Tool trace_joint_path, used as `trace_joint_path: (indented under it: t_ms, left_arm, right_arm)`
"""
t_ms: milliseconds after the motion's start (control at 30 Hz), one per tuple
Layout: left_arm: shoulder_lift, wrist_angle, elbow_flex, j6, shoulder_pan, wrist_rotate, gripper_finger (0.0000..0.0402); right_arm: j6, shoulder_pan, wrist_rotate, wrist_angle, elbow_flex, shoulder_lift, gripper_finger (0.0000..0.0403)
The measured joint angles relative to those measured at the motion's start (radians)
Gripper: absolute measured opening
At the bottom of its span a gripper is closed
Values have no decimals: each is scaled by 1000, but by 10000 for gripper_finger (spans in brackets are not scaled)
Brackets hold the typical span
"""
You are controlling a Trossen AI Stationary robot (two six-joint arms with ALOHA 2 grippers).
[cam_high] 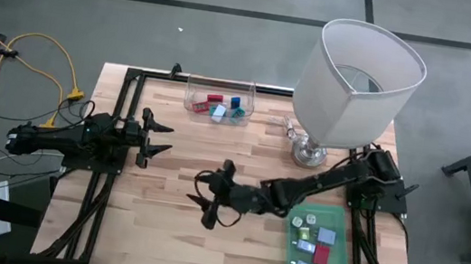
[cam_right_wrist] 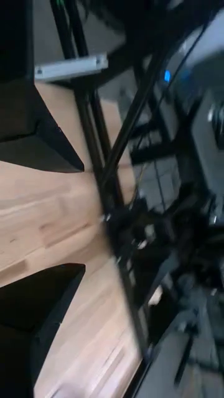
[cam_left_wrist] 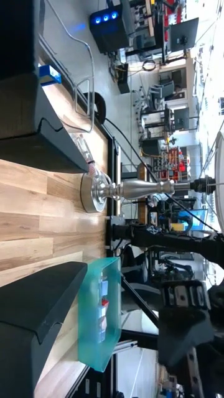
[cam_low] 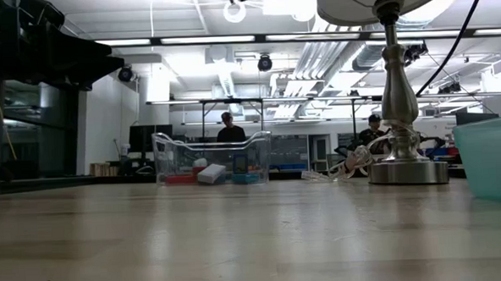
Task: Pick & Place Office items
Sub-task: Return to Home Position
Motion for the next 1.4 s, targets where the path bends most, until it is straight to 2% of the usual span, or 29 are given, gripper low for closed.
trace_joint_path:
  t_ms: [67,167,400,500,633,767,1067,1233,1400]
  left_arm:
    - [0,0,0,0,0,0,237]
    - [0,0,0,0,0,0,237]
    - [0,0,0,0,0,0,237]
    - [0,0,0,0,0,0,237]
    - [0,1,0,0,0,0,237]
    - [0,9,0,0,0,0,237]
    - [0,15,0,0,0,0,237]
    - [0,15,0,0,0,0,237]
    - [0,15,0,0,0,0,237]
  right_arm:
    - [-30,-20,-66,30,0,0,238]
    - [-34,-41,-108,31,0,0,238]
    - [-38,-70,-105,32,-29,0,238]
    - [-25,-98,-118,136,-110,-4,238]
    - [-14,-145,-194,348,-281,-47,238]
    - [-13,-184,-238,468,-438,-90,238]
    - [-76,-209,-232,482,-643,-278,238]
    - [-86,-209,-176,488,-738,-369,238]
    - [-83,-215,-165,518,-833,-450,238]
